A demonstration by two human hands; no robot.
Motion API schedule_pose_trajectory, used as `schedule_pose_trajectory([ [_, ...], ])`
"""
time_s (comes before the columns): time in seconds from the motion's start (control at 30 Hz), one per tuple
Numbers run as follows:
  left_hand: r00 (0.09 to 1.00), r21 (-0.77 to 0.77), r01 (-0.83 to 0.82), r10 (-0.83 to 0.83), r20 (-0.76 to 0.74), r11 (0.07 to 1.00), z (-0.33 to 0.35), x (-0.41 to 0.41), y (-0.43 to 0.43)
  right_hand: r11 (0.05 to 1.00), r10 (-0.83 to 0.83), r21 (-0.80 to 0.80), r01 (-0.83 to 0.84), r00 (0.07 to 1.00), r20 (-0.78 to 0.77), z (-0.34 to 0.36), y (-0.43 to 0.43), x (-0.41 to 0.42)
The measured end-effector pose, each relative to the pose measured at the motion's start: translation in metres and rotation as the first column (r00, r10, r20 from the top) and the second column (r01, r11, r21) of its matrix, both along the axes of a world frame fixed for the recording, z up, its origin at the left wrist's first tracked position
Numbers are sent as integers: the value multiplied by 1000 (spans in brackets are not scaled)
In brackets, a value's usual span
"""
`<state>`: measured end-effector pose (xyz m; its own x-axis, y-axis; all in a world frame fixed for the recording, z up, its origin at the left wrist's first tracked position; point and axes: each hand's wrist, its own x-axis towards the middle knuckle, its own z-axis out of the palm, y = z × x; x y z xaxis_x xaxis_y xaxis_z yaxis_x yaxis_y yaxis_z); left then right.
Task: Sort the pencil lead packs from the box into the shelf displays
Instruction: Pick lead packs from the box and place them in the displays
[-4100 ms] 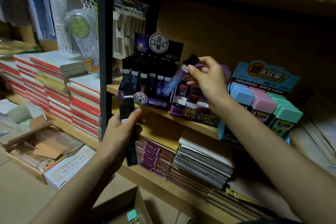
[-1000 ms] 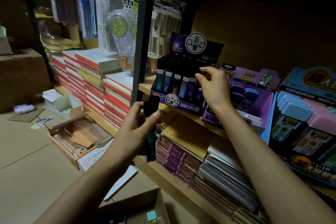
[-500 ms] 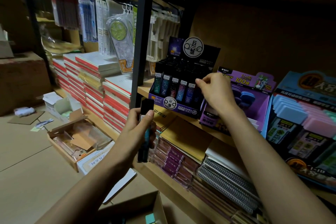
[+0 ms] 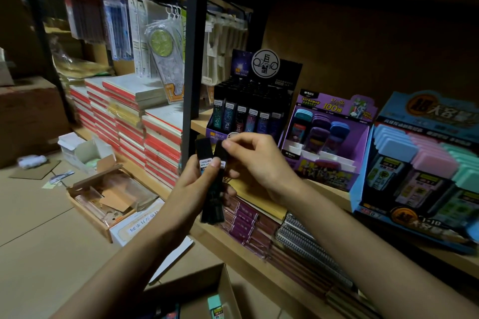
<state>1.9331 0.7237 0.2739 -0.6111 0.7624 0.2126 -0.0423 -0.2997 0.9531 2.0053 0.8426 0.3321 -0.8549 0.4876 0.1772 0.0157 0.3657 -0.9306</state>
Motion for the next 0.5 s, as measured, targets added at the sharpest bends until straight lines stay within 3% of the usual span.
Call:
schedule_pose_trajectory([
  [0.13, 994, -67, -110, 111, 3, 992, 0, -4, -1, 999, -35, 39, 36, 999, -31, 12, 9, 3],
  [0.23, 986, -88, -164, 163, -21, 982, 1, -10, -3, 974, -154, 138, 180, 971, -181, 36, 28, 5],
  [0.3, 981, -96, -192, 189, -37, 977, 1, -13, -4, 880, -259, 321, 352, 919, -298, 50, 43, 8],
  [0.37, 978, -92, -207, 203, -55, 974, 1, -14, -4, 720, -327, 500, 481, 871, -367, 56, 57, 10],
  [0.5, 976, -63, -214, 211, -62, 975, 2, -15, -7, 596, -393, 585, 549, 836, -384, 54, 79, 6],
])
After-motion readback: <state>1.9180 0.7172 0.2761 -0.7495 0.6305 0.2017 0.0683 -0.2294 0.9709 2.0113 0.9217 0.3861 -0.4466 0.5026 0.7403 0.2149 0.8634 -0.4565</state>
